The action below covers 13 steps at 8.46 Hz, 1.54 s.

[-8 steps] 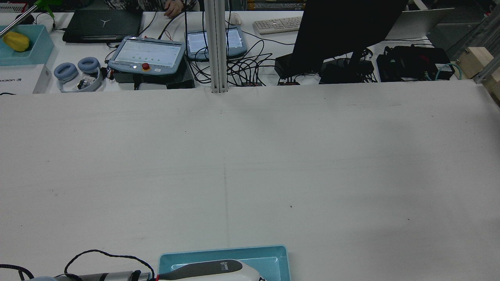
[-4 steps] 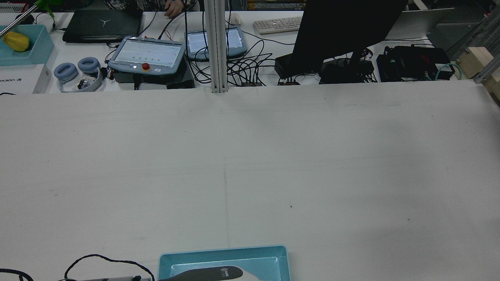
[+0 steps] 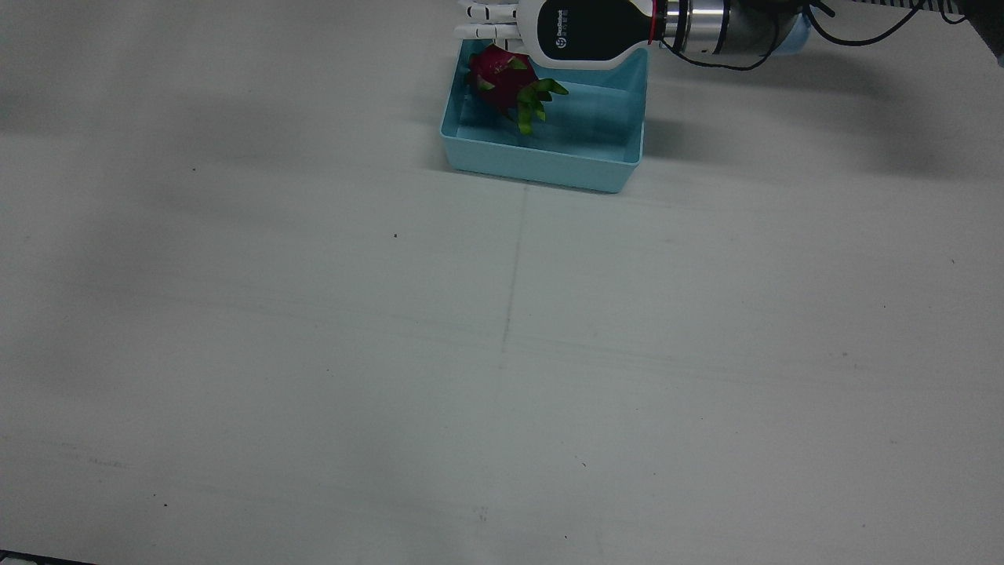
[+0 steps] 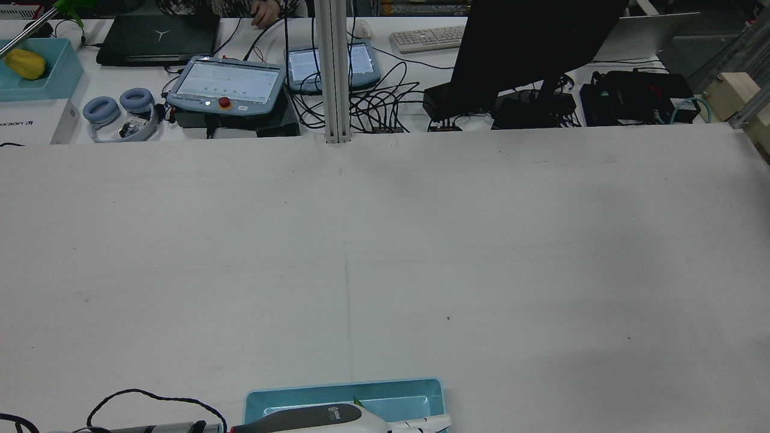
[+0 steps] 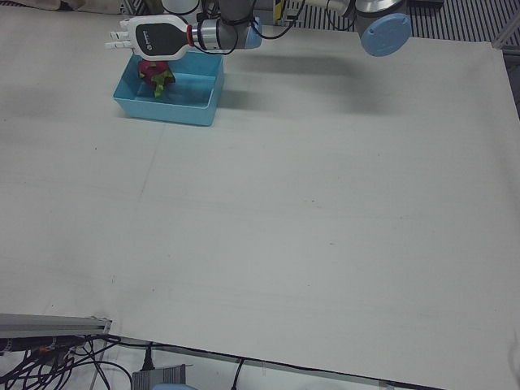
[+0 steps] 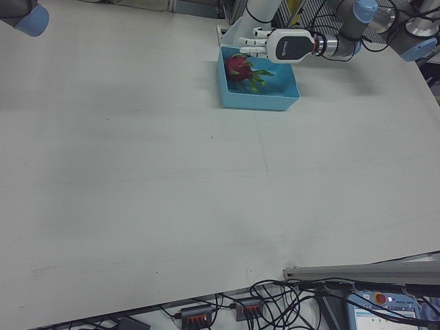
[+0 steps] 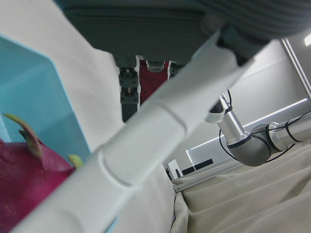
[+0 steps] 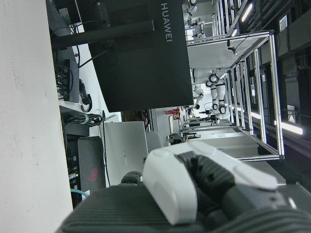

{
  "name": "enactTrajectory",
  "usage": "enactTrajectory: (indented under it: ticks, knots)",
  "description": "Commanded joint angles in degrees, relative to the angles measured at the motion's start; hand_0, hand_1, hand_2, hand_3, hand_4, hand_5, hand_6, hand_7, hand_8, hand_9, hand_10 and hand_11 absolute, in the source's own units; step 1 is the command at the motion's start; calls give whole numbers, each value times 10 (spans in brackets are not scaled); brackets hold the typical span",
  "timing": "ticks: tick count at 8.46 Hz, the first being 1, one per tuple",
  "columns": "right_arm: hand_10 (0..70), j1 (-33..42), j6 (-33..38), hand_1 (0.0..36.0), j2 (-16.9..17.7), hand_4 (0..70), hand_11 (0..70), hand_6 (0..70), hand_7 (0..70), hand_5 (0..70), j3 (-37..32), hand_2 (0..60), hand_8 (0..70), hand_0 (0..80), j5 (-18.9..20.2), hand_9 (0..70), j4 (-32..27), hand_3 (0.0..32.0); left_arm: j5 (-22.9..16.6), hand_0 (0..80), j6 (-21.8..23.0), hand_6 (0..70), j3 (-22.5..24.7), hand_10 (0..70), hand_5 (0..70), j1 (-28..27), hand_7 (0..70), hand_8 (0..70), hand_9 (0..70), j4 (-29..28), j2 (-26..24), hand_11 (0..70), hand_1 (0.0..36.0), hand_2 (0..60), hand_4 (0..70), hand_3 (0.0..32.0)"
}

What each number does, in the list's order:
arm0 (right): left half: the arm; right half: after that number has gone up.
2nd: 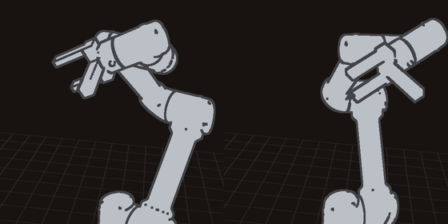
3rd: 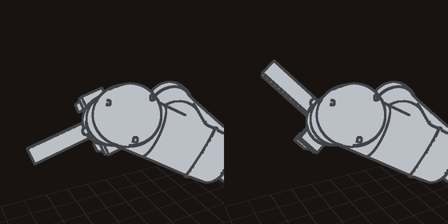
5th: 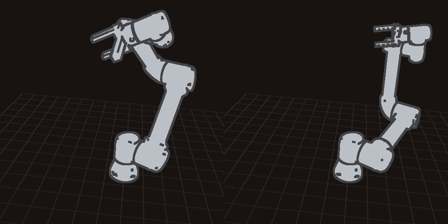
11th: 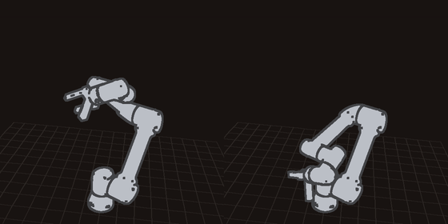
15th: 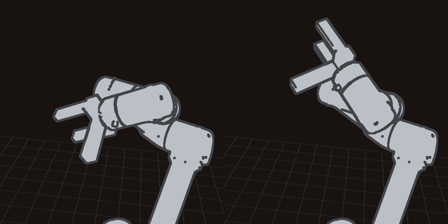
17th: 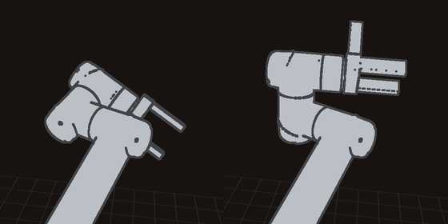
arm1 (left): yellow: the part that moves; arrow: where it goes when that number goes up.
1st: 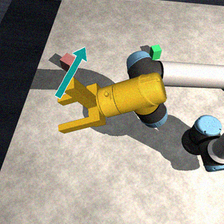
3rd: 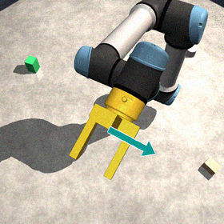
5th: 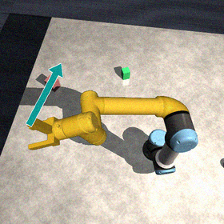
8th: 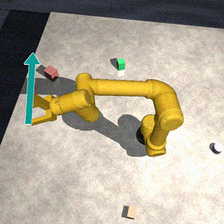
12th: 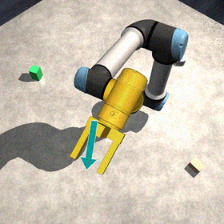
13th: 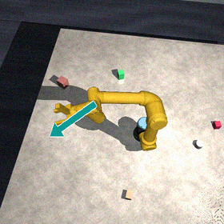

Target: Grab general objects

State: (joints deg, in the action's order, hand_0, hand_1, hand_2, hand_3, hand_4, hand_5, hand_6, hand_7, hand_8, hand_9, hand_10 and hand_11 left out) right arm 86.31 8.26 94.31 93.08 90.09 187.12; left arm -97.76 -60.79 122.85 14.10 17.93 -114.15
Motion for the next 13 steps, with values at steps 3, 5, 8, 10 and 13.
enactTrajectory:
  ticks: [3, 5, 8, 10, 13]
  knots:
    - [0, 0, 0, 0, 0, 0, 0, 0, 0, 0, 0, 0, 0, 0, 0, 0, 0, 0, -7, 800, 67, 0, -5, 137, 700, 127, 321, 0, 50, -20, 13, 265, 360, 600, 0, 0]
    - [0, 0, 0, 0, 0, 0, 0, 0, 0, 0, 0, 0, 0, 0, -1, 0, 0, 0, -8, 800, 133, 10, -60, 115, 700, 197, 483, 0, 82, -84, 14, 230, 360, 600, 0, 0]
    - [0, 0, 0, 0, 0, 0, 0, 0, 0, 0, 0, 0, 0, 0, 0, 0, 0, 0, -7, 800, 198, 90, -155, 135, 700, 302, 564, 8, 98, -178, 22, 257, 360, 600, 26, 0]
    - [0, 0, 0, 0, 0, 0, 0, 0, 0, 0, 0, 0, 0, 0, 0, 0, 0, 0, -6, 800, 205, 167, -220, 181, 700, 376, 669, 23, 119, -231, 39, 322, 360, 600, 131, 0]
    - [0, 0, 0, 0, 0, 0, 0, 0, 0, 0, 0, 0, 0, 0, 0, 0, 0, 0, 0, 800, 206, 224, -340, 170, 700, 444, 700, 34, 136, -309, 52, 303, 360, 600, 205, 0]
